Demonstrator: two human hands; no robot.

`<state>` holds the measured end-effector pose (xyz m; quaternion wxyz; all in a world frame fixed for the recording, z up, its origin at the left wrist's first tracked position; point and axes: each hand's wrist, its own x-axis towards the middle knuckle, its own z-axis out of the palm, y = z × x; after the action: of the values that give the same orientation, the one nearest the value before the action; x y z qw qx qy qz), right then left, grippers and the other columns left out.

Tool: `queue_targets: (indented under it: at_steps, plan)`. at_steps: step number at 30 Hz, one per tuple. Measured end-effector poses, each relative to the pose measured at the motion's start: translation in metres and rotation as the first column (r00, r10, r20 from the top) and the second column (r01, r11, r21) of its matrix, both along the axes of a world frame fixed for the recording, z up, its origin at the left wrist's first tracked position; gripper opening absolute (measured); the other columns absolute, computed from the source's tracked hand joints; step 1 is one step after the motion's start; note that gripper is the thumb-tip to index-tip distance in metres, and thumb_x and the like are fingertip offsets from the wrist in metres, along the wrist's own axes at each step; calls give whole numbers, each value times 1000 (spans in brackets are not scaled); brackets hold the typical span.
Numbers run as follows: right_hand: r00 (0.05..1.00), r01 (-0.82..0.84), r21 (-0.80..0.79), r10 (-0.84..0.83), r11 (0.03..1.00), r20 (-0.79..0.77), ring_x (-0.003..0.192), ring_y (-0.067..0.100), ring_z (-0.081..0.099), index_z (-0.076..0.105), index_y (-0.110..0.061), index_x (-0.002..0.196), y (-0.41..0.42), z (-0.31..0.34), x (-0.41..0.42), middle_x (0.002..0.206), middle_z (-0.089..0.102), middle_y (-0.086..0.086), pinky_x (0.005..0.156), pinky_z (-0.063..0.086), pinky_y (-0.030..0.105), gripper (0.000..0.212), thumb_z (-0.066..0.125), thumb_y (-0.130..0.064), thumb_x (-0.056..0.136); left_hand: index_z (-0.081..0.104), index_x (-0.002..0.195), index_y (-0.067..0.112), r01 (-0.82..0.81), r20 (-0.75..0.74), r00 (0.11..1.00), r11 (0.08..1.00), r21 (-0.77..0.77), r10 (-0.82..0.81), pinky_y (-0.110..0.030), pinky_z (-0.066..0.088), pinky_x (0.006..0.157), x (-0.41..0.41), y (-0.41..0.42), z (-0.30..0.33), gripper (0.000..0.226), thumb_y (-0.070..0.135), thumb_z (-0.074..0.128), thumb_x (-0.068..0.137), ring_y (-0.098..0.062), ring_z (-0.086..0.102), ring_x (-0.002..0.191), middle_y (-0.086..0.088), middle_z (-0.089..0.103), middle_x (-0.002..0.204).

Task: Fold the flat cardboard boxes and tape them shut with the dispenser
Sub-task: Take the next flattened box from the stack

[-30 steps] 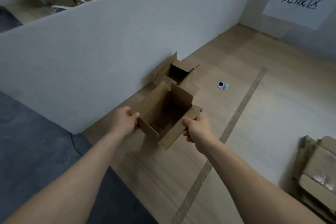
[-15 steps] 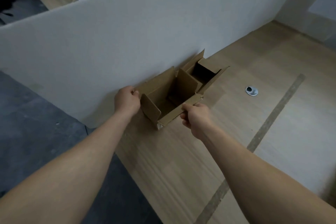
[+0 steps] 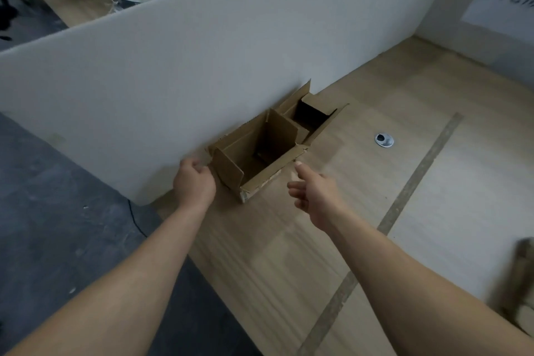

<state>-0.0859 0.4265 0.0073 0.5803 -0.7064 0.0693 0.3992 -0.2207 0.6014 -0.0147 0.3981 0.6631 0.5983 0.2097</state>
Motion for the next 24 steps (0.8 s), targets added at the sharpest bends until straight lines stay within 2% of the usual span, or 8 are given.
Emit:
queue_targets:
  at_steps: [3, 6, 9, 11, 14, 17, 20, 24]
  plan:
    - [999, 36, 8, -36, 999, 35, 76, 19, 62, 58, -9, 118, -33, 6, 3, 101, 69, 16, 63, 51, 30, 36, 62, -40, 99, 51, 120, 13, -4, 36, 999, 1000, 15, 3, -34, 48, 75, -7, -42, -1, 22, 11, 51, 98, -25, 60, 97, -7, 59, 110]
    - [993, 82, 12, -83, 997, 84, 72, 17, 61, 62, -8, 115, -80, 8, 5, 93, 66, 11, 59, 49, 29, 30, 64, -33, 98, 50, 105, 20, 187, 66, 979, 979, 84, -192, -23, 45, 66, -7, -98, -4, 16, 9, 56, 95, -15, 58, 86, 0, 54, 102]
    - [977, 164, 13, -165, 986, 133, 66, 16, 60, 67, -5, 112, -141, 8, 5, 84, 64, 7, 52, 45, 27, 25, 68, -23, 94, 55, 105, 15, 425, 55, 898, 894, 143, -436, -20, 41, 68, 10, -163, -9, 17, 9, 60, 90, -20, 57, 87, -4, 57, 101]
    - [961, 226, 1, -223, 974, 165, 65, 16, 60, 67, -6, 109, -190, 8, 5, 82, 64, 6, 50, 44, 27, 19, 67, -17, 94, 59, 105, 11, 512, 41, 849, 840, 181, -526, -28, 44, 72, 28, -209, -9, 22, 6, 63, 84, -25, 57, 88, -8, 60, 100]
    - [924, 320, -23, -307, 947, 227, 70, 15, 63, 66, -8, 115, -270, 10, 4, 94, 69, 8, 53, 47, 28, 24, 68, -15, 92, 61, 107, 9, 583, 53, 795, 785, 212, -604, -31, 43, 78, 51, -277, 2, 29, 3, 64, 79, -23, 56, 81, -9, 61, 105]
    - [888, 381, -48, -351, 924, 297, 79, 15, 66, 64, -16, 118, -351, 10, 0, 102, 71, 6, 62, 53, 32, 28, 71, -17, 90, 62, 110, 7, 667, 36, 715, 697, 262, -698, -30, 43, 79, 65, -345, 13, 31, 3, 67, 79, -18, 53, 77, -10, 58, 107]
    - [844, 438, -132, -357, 889, 400, 92, 18, 68, 69, -16, 120, -433, 6, -6, 100, 72, -1, 86, 60, 44, 37, 75, -19, 84, 60, 119, 4, 776, -21, 604, 581, 247, -797, -32, 44, 84, 74, -411, 14, 41, 10, 73, 81, -24, 59, 89, -12, 58, 113]
    - [831, 415, -440, -136, 796, 539, 129, 21, 53, 54, -21, 143, -532, -1, -9, 139, 58, 1, 108, 46, 38, 63, 72, -13, 82, 49, 138, 9, 884, -139, 463, 445, 143, -875, -32, 40, 102, 81, -477, 6, 61, 22, 74, 84, -25, 52, 121, -10, 50, 136]
